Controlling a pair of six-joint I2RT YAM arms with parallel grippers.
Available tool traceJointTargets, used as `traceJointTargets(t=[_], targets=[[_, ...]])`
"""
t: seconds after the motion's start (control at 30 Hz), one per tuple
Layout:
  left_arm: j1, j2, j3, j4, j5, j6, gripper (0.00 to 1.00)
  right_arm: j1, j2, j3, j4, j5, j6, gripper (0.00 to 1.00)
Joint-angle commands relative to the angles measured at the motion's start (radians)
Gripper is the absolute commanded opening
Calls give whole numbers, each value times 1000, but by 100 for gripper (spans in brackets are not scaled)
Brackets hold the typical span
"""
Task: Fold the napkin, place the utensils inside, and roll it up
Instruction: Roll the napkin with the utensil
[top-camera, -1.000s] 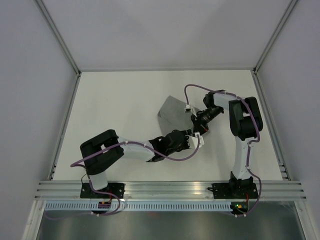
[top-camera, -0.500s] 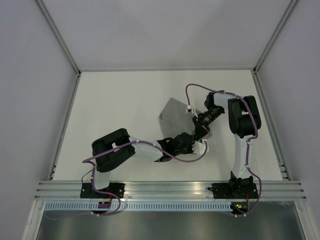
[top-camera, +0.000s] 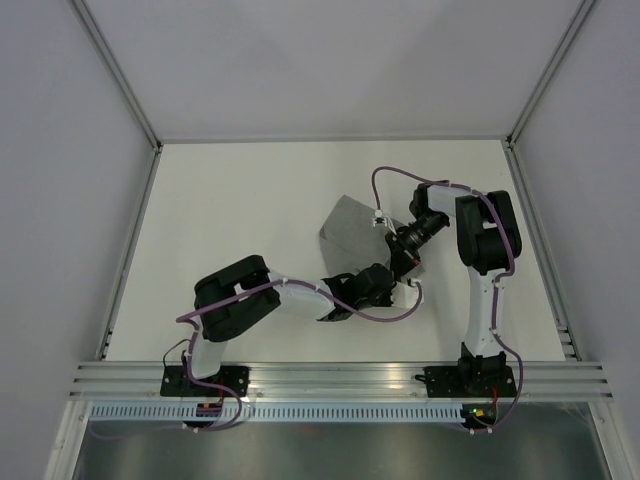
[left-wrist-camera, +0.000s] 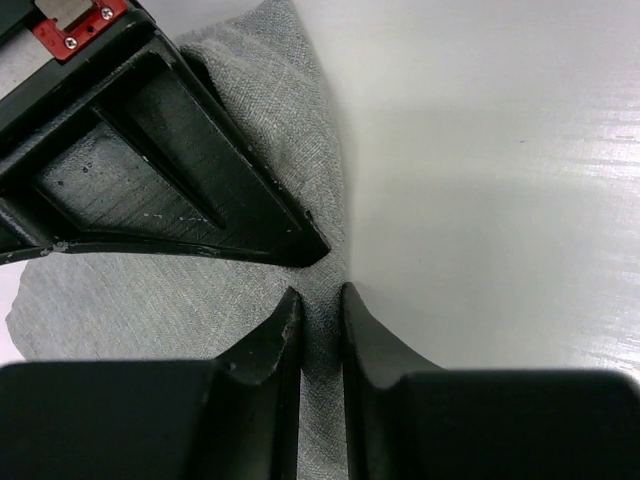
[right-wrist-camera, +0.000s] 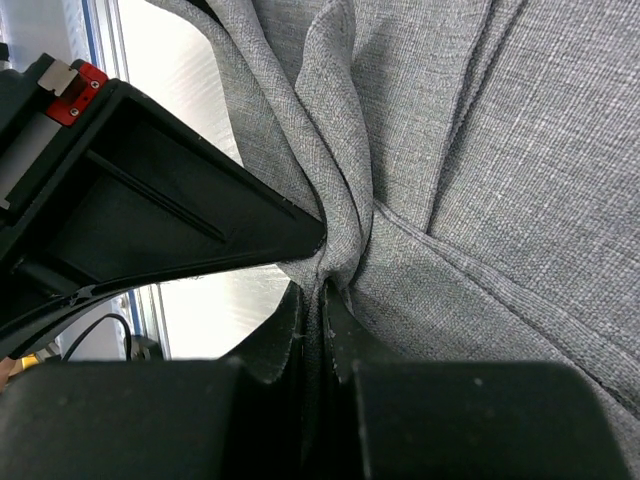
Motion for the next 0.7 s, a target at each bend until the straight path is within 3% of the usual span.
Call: traceJointTargets(t=[0.0,0.13,0.27,0.4,0.5,0.67], targets=[[13,31,24,-82,26,-4,18,-13,43,7,58,35,-66,0],[28,16,45,-133,89,-41,2,-14,40,6,58,34,-68,0],[57,-5,77,-217,176,-85,2,-15,21,4,58,28,-66,1],[93,-13,122,-295,351,-146,2,-18,-17,6,72,22,-45,4],[111,-7,153,-369,426,-171,2,-23,-51,9,91,12,-22,11],[140,2,183,-421,515,-211,2,-43,-138,-5,166,-11,43,38]])
